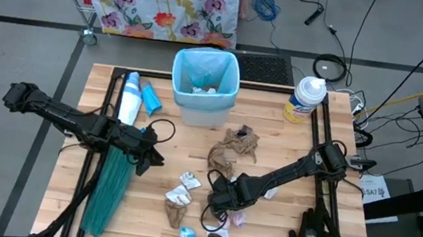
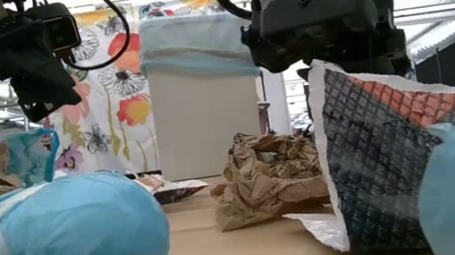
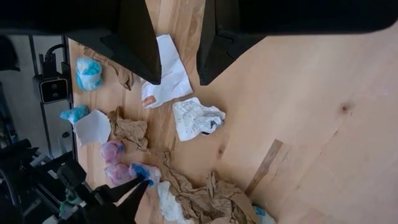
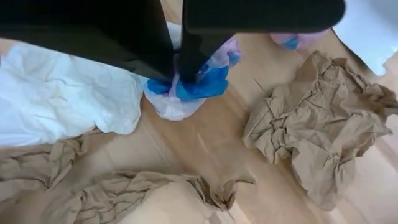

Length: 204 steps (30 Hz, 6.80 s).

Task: Place trash/remove bag and relplace
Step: Put the pink plastic into the white trash bin

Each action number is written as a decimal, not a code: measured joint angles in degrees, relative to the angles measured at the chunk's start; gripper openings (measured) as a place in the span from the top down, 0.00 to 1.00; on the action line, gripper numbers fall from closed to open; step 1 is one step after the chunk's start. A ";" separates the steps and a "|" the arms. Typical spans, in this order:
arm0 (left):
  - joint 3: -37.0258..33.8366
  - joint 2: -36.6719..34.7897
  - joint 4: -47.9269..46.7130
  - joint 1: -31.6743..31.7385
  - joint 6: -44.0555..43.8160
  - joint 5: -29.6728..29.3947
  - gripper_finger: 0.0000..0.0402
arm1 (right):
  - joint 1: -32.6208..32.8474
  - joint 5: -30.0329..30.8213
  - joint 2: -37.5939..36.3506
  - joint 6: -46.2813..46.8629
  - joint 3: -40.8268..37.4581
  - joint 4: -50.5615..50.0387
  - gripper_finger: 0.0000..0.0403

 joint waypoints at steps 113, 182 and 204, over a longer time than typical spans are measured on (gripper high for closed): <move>0.02 0.00 0.07 -0.02 0.00 -0.02 0.73 | -27.66 5.19 -29.73 -35.08 2.21 21.31 1.00; 0.02 0.17 4.89 -0.13 7.94 -5.85 0.73 | 6.69 12.56 -27.51 25.62 -6.59 -1.01 0.78; 0.02 0.17 3.38 -0.15 8.00 -3.00 0.73 | 9.48 1.01 -6.27 29.01 5.86 -11.84 0.78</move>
